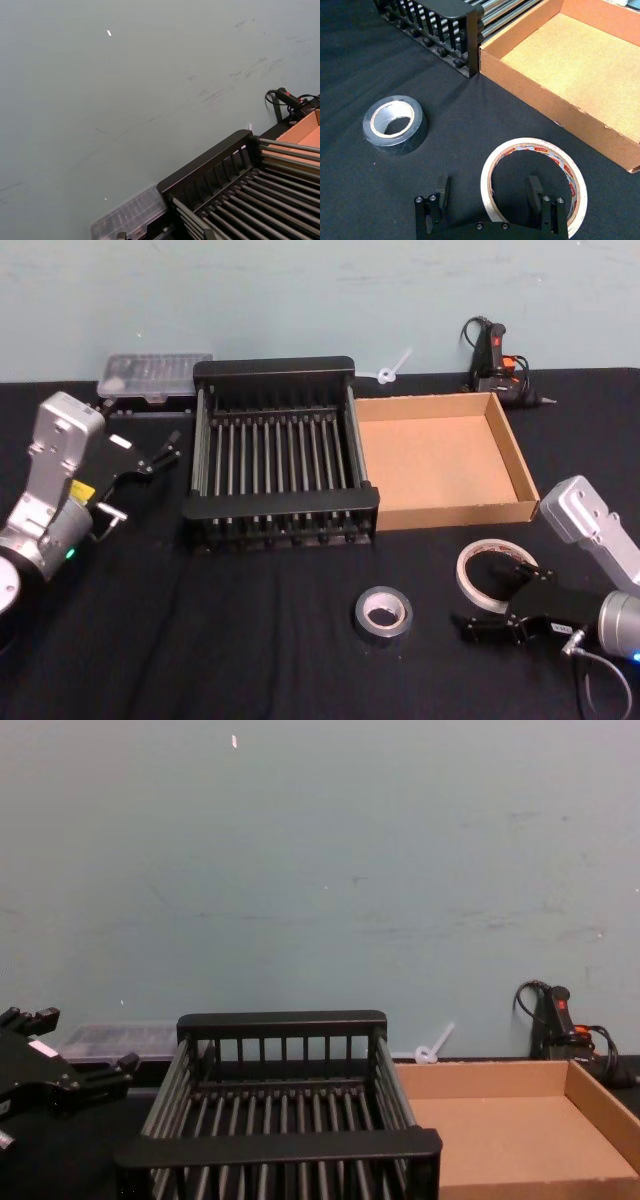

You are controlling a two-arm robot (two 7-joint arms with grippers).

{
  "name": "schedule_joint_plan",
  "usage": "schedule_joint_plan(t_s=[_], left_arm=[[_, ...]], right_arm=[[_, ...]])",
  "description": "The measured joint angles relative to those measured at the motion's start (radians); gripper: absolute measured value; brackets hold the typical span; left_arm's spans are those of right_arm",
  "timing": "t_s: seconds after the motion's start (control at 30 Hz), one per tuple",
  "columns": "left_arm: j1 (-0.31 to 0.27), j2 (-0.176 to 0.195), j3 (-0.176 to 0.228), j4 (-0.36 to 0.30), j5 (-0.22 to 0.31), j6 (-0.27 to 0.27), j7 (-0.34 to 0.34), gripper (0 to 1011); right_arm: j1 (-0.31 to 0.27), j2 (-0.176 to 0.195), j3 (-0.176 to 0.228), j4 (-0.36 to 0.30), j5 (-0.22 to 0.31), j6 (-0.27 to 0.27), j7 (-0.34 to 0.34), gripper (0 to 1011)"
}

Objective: Pick up the white tape and place it into the black box , Pick up the silver tape and place it into the brown box.

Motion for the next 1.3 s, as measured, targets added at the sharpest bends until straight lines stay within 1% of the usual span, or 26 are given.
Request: schedule_joint_plan(t_s=[0.43,1.1,1.17,1.3], left_arm=[[0.000,0.000,0.000,0.000,0.000,0.000,0.000,1001],[0.000,0.000,0.000,0.000,0.000,0.000,0.000,1001],[0.000,0.000,0.000,0.000,0.000,0.000,0.000,1002],[0.000,0.000,0.000,0.000,0.000,0.000,0.000,1001]], right_arm=[[0.004,0.003,-0.006,-0.003,-0.012,0.002,0.001,1002],[0.003,0.002,-0.005,-0.003,-0.012,0.002,0.001,1002],[0.003,0.003,-0.005,-0.003,-0.012,0.002,0.001,985],[0.003,0.003,-0.004,-0.003,-0.012,0.001,0.001,902]])
